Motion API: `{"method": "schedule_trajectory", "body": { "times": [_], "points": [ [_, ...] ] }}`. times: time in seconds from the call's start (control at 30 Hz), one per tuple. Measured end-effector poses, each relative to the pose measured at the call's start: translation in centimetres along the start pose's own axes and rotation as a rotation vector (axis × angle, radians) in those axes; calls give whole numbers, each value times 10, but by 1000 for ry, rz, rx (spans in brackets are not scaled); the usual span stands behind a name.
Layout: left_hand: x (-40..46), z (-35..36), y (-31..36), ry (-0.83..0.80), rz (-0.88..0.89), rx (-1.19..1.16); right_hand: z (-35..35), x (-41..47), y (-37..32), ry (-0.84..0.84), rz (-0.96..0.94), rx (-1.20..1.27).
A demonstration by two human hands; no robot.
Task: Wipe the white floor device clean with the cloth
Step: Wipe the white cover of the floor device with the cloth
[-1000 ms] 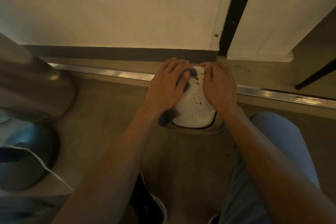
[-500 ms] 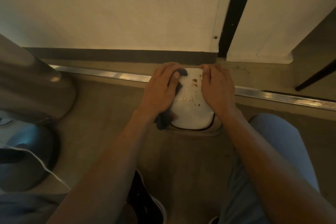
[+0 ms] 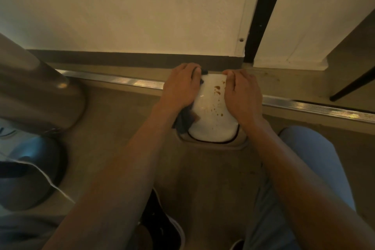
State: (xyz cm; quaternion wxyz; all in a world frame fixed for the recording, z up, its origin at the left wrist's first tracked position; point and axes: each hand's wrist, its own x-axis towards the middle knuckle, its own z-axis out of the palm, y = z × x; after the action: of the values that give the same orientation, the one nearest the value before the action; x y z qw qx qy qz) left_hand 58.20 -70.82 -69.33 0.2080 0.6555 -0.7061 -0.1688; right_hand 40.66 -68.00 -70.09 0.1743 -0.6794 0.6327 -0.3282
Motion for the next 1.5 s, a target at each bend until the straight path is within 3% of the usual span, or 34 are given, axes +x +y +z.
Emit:
{"method": "schedule_trajectory", "body": {
  "times": [0.07, 0.2, 0.3, 0.4, 0.5, 0.6, 0.8, 1.0, 1.17, 1.37, 1.5],
  "points": [
    [9, -1, 14, -39, 58, 75, 1, 0, -2, 11, 1, 7],
    [-32, -2, 10, 73, 343, 91, 1, -1, 0, 18, 7, -5],
    [-28, -6, 5, 76, 211, 2, 0, 0, 0, -8, 13, -18],
    [5, -2, 18, -20, 54, 69, -2, 0, -2, 2, -12, -13],
    [-5, 3, 27, 24, 222, 156, -3, -1, -4, 20, -6, 12],
    [-43, 1, 11, 106, 361, 97, -1, -2, -2, 23, 13, 5],
    [-20, -4, 9, 81, 181, 4, 1, 0, 3, -2, 28, -5],
    [-63, -2, -1, 156, 336, -10, 1, -1, 0, 20, 21, 15],
    [-30, -2, 2, 106, 86, -94, 1, 0, 1, 1, 34, 16],
    [-69, 13, 5, 215, 327, 168, 1, 0, 2, 9, 31, 30],
    [-90, 18, -2, 254, 260, 110, 0, -1, 3, -3, 24, 39]
  ]
}}
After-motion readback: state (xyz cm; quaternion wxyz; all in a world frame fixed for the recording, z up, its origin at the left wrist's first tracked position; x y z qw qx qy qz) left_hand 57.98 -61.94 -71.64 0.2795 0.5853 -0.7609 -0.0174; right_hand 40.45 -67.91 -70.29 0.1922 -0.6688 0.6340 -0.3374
